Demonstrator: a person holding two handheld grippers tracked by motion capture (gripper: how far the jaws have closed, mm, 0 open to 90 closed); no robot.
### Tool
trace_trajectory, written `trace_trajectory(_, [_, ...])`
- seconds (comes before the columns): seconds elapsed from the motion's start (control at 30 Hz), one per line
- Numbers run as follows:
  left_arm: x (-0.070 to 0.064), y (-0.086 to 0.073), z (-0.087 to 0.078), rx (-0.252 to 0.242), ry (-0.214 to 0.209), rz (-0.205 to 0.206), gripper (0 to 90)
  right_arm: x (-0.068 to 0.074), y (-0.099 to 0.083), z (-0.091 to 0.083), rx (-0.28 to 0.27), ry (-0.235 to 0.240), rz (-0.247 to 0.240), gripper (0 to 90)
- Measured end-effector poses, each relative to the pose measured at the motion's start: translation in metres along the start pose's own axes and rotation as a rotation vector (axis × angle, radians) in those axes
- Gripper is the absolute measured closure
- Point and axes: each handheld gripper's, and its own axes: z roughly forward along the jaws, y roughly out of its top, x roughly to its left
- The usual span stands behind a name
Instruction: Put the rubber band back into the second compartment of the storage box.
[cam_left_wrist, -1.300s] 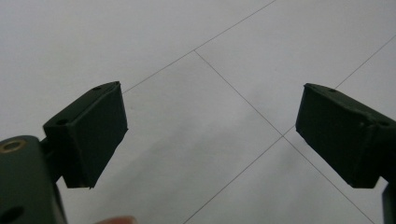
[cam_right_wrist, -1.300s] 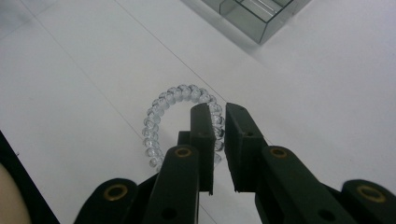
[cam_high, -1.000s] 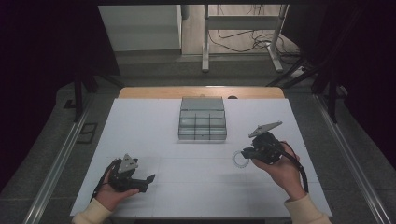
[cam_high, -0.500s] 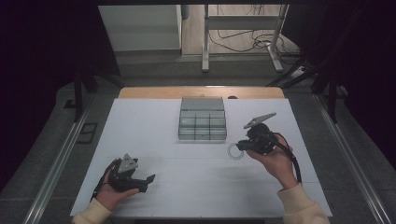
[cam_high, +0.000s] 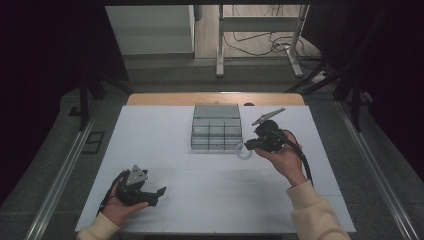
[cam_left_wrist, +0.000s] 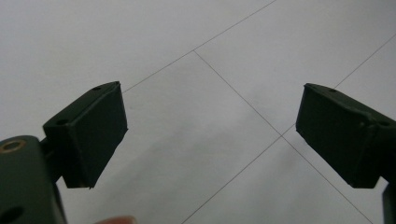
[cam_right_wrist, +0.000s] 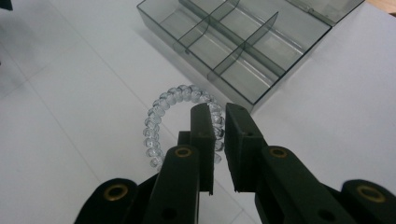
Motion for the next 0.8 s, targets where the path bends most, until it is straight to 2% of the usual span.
trace_trajectory(0.43, [0.0, 0.0, 0.0, -0.005, -0.006, 0.002, 9.4, -0.016, 0.028, 0.026, 0.006, 0.009, 0.044, 81.3])
trace_trajectory(0.8, [0.0, 0.0, 0.0, -0.005, -0.003, 0.002, 9.5, -0.027, 0.047, 0.041, 0.005, 0.008, 0.071, 81.3])
